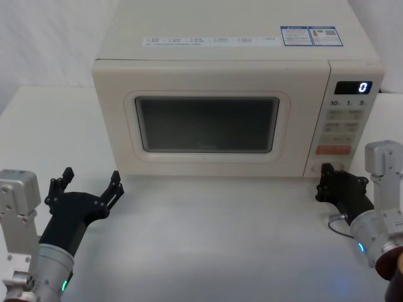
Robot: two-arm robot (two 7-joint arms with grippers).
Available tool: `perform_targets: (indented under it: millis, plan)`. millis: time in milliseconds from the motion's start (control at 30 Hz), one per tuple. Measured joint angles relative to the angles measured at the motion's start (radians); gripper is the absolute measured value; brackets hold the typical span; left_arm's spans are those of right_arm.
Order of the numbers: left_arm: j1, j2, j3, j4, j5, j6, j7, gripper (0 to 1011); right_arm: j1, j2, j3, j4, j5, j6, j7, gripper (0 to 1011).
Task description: Press the button to open the microwave door with one hand; close the microwave door with the other hand.
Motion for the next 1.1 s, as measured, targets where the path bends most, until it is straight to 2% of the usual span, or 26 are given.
perform_targets:
  millis: [700, 1100]
  plan:
    - [0.0, 0.0, 0.0, 0.0, 0.0, 0.0, 0.0, 1001, 0.058, -0.013, -0.003, 0.086, 0.005, -0.04, 0.004, 0]
    - [0.0, 0.0, 0.0, 0.0, 0.0, 0.0, 0.0, 1001, 0.049, -0.012, -0.003, 0.077, 0.004, -0.039, 0.001, 0]
